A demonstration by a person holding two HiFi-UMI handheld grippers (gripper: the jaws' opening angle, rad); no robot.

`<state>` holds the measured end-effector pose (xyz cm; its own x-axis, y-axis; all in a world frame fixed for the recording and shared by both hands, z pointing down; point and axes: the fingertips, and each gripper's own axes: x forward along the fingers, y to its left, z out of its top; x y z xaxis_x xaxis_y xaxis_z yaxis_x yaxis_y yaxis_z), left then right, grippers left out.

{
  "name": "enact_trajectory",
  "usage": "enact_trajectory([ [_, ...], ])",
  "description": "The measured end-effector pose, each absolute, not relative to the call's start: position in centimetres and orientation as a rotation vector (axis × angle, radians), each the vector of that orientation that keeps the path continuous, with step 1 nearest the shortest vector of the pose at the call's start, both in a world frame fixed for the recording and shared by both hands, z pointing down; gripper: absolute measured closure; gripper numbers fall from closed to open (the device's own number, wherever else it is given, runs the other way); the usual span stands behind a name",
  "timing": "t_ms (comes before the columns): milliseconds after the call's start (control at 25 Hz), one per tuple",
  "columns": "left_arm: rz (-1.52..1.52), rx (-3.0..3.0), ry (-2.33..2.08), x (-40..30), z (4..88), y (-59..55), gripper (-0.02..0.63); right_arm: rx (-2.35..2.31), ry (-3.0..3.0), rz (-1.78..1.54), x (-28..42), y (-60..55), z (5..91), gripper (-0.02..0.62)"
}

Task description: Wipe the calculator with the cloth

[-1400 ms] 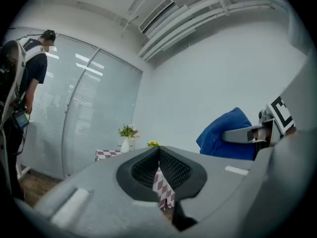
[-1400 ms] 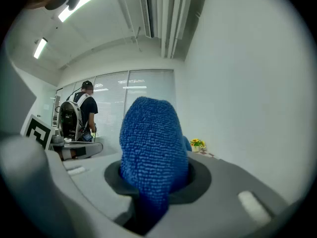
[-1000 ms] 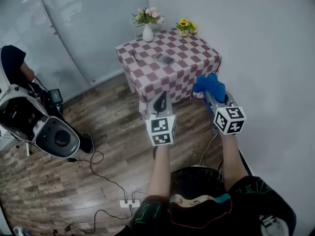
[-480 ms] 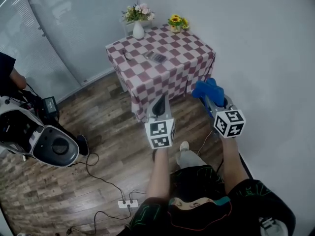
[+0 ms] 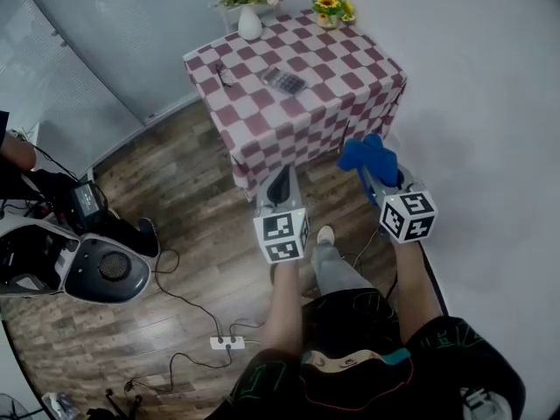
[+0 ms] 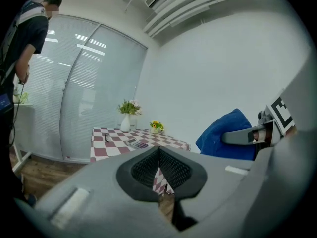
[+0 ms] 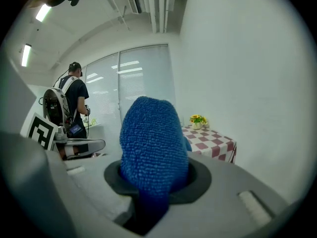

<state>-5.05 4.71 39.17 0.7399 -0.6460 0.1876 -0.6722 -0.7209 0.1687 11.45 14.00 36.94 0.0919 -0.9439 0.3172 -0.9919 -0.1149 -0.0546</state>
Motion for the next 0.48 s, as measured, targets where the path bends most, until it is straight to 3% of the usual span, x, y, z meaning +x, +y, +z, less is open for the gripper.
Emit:
enact_trajectory([
  [480,0.35,2.646,-1.041,5.5,42.8,-2.9,0.595,2.168,-1.949,0.669,22.9,5.7,42.6,0.476],
])
